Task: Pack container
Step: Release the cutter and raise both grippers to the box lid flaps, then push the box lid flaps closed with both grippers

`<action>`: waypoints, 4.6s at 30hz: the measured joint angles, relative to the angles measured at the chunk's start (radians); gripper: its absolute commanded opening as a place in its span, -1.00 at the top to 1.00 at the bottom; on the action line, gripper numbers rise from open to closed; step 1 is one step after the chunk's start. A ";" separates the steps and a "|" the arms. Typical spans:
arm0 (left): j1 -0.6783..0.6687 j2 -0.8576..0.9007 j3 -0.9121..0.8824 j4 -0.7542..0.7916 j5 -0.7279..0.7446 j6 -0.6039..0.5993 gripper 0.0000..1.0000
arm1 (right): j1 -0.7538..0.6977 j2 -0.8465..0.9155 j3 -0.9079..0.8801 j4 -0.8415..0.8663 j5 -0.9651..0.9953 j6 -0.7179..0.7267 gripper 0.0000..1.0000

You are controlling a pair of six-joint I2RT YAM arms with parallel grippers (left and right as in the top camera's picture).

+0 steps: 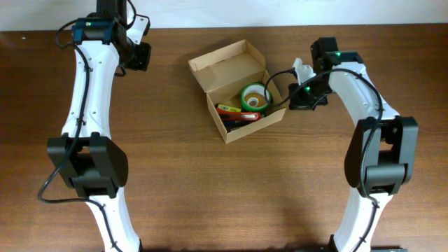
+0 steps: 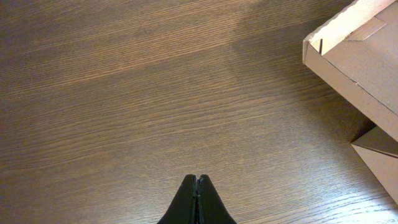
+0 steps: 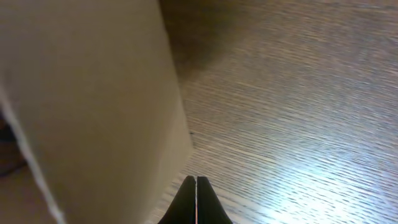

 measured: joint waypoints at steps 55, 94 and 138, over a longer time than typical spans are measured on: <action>-0.002 0.347 -0.006 0.293 0.720 -0.150 0.96 | -0.075 0.196 0.113 0.210 -0.366 0.183 0.93; -0.040 0.488 -0.009 0.615 0.988 -0.467 0.96 | -0.075 0.258 0.114 0.498 -0.655 0.321 0.93; -0.048 0.488 0.188 0.433 1.286 -0.350 0.96 | -0.074 0.265 0.606 0.010 -0.671 0.158 0.93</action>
